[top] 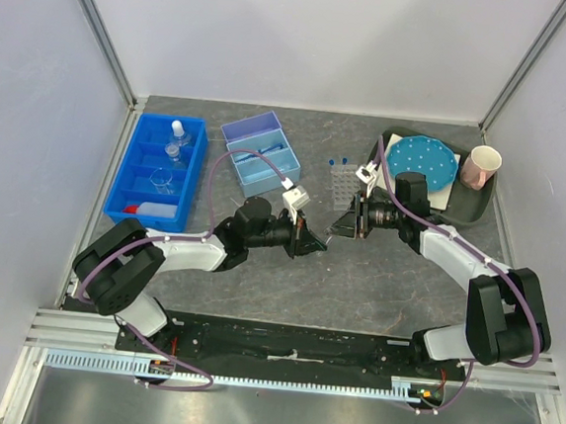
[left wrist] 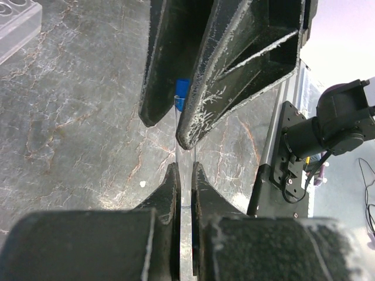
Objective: Organize the chemistry lab equipment
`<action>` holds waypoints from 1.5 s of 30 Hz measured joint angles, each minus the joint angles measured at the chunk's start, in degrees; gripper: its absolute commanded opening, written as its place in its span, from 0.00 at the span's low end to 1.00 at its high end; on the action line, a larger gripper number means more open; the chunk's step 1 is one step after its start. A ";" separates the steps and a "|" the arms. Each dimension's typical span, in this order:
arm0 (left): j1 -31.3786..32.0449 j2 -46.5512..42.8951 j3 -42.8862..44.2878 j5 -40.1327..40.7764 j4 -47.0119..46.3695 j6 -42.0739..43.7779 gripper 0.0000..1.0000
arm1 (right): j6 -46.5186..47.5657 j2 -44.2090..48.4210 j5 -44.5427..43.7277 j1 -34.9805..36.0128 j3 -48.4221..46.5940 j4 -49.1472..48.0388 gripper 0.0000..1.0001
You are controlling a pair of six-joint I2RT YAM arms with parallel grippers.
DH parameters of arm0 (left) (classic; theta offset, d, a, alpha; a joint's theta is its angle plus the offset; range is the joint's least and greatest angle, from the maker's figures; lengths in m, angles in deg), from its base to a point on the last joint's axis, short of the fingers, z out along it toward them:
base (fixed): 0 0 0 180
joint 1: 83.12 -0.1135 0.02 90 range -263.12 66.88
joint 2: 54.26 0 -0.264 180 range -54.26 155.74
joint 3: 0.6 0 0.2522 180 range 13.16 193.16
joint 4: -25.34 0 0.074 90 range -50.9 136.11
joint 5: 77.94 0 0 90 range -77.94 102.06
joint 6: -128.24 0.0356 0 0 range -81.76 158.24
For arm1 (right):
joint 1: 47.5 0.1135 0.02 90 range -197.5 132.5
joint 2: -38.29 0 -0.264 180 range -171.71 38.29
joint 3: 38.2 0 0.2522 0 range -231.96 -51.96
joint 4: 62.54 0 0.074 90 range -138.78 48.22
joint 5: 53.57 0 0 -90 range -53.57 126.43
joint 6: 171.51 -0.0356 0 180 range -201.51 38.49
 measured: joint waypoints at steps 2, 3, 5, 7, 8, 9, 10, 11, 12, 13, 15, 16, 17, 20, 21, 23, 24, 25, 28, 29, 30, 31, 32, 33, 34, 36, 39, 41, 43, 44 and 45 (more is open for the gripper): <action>0.00 0.00 0.00 0.55 0.09 0.02 0.02 | 0.11 -0.02 0.00 0.00 -0.11 0.31 0.40; 0.00 0.00 0.00 0.87 0.20 0.04 0.02 | 0.20 -0.02 0.02 0.00 -0.15 0.44 0.40; 0.02 0.00 0.00 1.44 0.61 0.09 0.02 | 0.28 -0.11 0.07 0.00 -0.35 0.59 0.33; 0.02 0.00 0.00 1.66 0.94 0.15 0.02 | 0.72 -0.20 0.15 0.00 -0.52 0.68 0.18; 0.02 -0.02 0.02 1.64 1.01 0.22 0.03 | 1.03 -0.26 0.13 0.00 -0.52 0.70 0.13; 0.09 -0.02 0.09 1.62 1.09 0.28 0.04 | 1.20 -0.35 0.20 -0.04 -0.52 0.76 0.11; 0.15 -0.02 0.13 1.57 1.20 0.39 0.06 | 1.29 -0.42 0.35 -0.11 -0.52 0.87 0.07; 0.17 -0.02 0.15 1.42 1.31 0.44 0.12 | 1.38 -0.44 0.46 -0.13 -0.52 0.98 0.06; 0.17 -0.07 0.15 1.40 1.33 0.46 0.19 | 1.57 -0.44 0.52 -0.15 -0.52 0.98 0.05; 0.17 -0.17 0.20 1.36 1.49 0.61 0.27 | 1.60 -0.44 0.72 -0.15 -0.52 0.94 0.05; 0.17 -0.90 0.20 1.42 2.32 1.03 0.68 | 1.55 -0.44 1.40 -0.15 -0.52 0.92 0.05; 0.17 -1.42 0.20 1.68 2.71 1.49 0.76 | 1.60 -0.44 1.90 -0.15 -0.57 0.96 0.05; 0.17 -2.12 0.20 1.92 3.08 1.77 0.90 | 1.68 -0.44 2.23 -0.15 -0.61 0.96 0.05; -0.09 -5.49 0.37 1.99 6.54 3.06 0.99 | 2.69 -0.42 2.58 -0.66 -0.74 1.42 0.06; -0.37 -7.17 0.70 1.90 9.09 3.63 0.99 | 3.61 -0.33 2.10 -1.07 -0.98 2.01 0.06; -1.40 -10.56 2.21 1.60 14.99 5.20 1.00 | 5.95 0.07 -0.11 -2.03 -1.95 4.50 0.07; -2.23 -12.46 3.91 1.51 19.39 6.36 1.00 | 7.28 0.35 -1.51 -2.34 -2.75 5.73 0.07; -3.52 -14.45 5.90 1.49 24.24 7.67 1.00 | 8.26 0.50 -3.04 -2.64 -3.52 6.54 0.07; -8.11 -19.91 12.37 1.86 37.81 12.85 1.00 | 12.72 1.05 -10.99 -2.75 -6.99 8.09 0.07; -10.38 -22.29 14.43 2.03 42.56 15.58 1.00 | 14.19 1.07 -14.21 -2.73 -8.24 7.91 0.08; -12.00 -24.35 15.50 2.45 45.97 17.79 1.00 | 15.47 1.07 -17.20 -2.67 -9.35 7.34 0.08; -13.11 -26.10 15.93 3.10 48.28 19.34 1.00 | 16.74 1.03 -20.31 -2.64 -10.32 6.32 0.08; -14.05 -28.22 15.82 4.24 50.97 21.29 1.00 | 17.64 0.83 -22.62 -2.64 -11.10 5.35 0.08; -14.49 -30.27 15.13 5.35 53.29 22.91 1.00 | 18.56 0.11 -25.14 -2.64 -12.52 4.59 0.08; -14.51 -32.09 14.12 6.27 54.97 24.13 1.00 | 19.15 -1.09 -27.36 -2.67 -14.38 3.54 0.08; -14.45 -35.54 10.23 7.96 57.05 25.49 1.00 | 19.61 -4.63 -31.61 -2.64 -18.45 1.20 0.08; -14.45 -38.36 4.90 8.96 60.30 26.12 1.00 | 19.71 -10.23 -37.31 -2.62 -23.56 -1.14 0.08; -14.45 -39.36 3.26 10.01 62.18 26.47 1.00 | 19.76 -13.27 -40.41 -2.62 -25.90 -1.60 0.09; -14.45 -40.59 2.67 11.32 62.77 26.80 1.00 | 19.80 -15.54 -42.66 -2.62 -27.26 -1.66 0.09; -14.45 -41.27 2.64 12.07 62.73 26.91 1.00 | 19.85 -16.63 -43.54 -2.62 -27.89 -1.62 0.09; -14.47 -41.83 2.64 12.41 62.53 26.99 1.00 | 20.02 -17.59 -44.17 -2.62 -28.33 -1.55 0.09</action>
